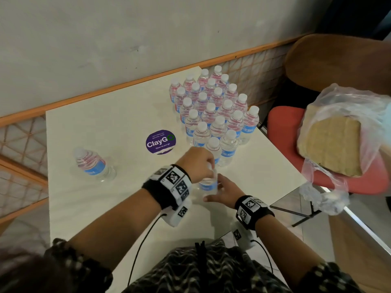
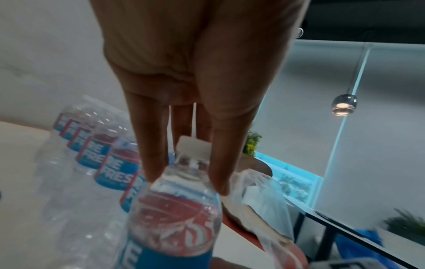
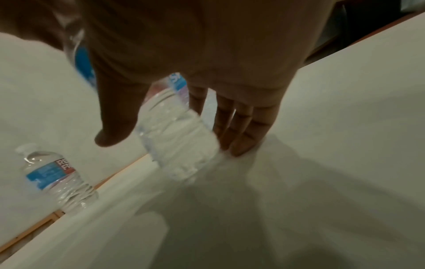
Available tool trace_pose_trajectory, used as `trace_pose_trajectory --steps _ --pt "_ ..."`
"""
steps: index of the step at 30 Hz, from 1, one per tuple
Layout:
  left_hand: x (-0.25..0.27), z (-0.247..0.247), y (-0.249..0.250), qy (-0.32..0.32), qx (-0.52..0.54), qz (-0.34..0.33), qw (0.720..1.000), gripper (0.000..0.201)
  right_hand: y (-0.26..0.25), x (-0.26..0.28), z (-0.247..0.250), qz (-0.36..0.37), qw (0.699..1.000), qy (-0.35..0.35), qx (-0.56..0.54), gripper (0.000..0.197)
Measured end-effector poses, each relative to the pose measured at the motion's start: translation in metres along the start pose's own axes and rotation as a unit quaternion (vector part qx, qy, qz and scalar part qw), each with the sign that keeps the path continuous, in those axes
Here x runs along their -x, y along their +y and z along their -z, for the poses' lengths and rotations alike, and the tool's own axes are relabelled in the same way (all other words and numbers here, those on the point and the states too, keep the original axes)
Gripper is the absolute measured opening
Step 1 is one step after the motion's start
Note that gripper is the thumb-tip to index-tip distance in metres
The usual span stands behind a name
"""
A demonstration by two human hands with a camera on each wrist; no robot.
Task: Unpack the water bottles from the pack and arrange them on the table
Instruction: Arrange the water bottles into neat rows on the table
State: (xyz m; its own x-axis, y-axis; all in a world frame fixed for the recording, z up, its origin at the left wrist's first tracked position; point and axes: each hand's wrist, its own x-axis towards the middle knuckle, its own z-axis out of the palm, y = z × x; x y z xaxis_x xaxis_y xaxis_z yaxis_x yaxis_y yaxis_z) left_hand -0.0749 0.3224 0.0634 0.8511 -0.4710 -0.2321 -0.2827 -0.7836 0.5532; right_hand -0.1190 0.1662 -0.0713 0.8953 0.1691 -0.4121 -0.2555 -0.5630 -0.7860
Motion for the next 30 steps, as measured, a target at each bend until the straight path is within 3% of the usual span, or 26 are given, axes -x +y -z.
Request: trace_pose_trajectory --steps 3,5,8,11,14,16,19,21,23,26,30 --pt "0.002 -0.012 0.008 -0.035 0.071 -0.035 0.996 0.031 0.004 0.002 -0.006 0.011 0.999 0.042 0.001 0.064" --pt "0.005 -0.01 0.003 0.003 0.161 -0.034 0.986 0.031 0.011 0.006 -0.006 -0.009 0.997 0.082 -0.006 0.065" --pt "0.01 0.006 -0.028 0.235 0.22 -0.042 0.946 0.012 0.023 0.011 -0.001 -0.047 0.988 0.143 -0.022 0.062" --pt "0.019 0.031 -0.087 0.467 0.082 -0.031 0.88 0.014 0.036 0.01 0.011 -0.077 0.976 0.201 -0.026 0.061" --pt "0.035 0.05 -0.149 0.567 0.004 0.078 0.82 0.037 0.047 0.006 0.024 -0.108 0.964 0.241 -0.037 0.063" --pt "0.047 0.054 -0.177 0.592 0.012 0.201 0.78 0.06 0.052 0.004 0.032 -0.115 0.958 0.259 -0.04 0.063" --pt "0.059 0.054 -0.201 0.585 0.107 0.351 0.724 0.087 0.056 0.002 0.039 -0.12 0.952 0.277 -0.05 0.062" --pt "0.059 0.052 -0.207 0.559 0.236 0.383 0.696 0.082 0.054 0.003 0.041 -0.126 0.948 0.285 -0.06 0.062" --pt "0.057 0.045 -0.207 0.523 0.281 0.384 0.707 0.059 0.051 0.002 0.045 -0.131 0.945 0.293 -0.064 0.062" --pt "0.052 0.033 -0.194 0.477 0.215 0.328 0.786 0.034 0.047 0.0 0.051 -0.135 0.941 0.3 -0.076 0.063" --pt "0.037 0.011 -0.156 0.378 0.14 0.237 0.884 0.019 0.048 -0.007 0.057 -0.138 0.938 0.305 -0.089 0.065"
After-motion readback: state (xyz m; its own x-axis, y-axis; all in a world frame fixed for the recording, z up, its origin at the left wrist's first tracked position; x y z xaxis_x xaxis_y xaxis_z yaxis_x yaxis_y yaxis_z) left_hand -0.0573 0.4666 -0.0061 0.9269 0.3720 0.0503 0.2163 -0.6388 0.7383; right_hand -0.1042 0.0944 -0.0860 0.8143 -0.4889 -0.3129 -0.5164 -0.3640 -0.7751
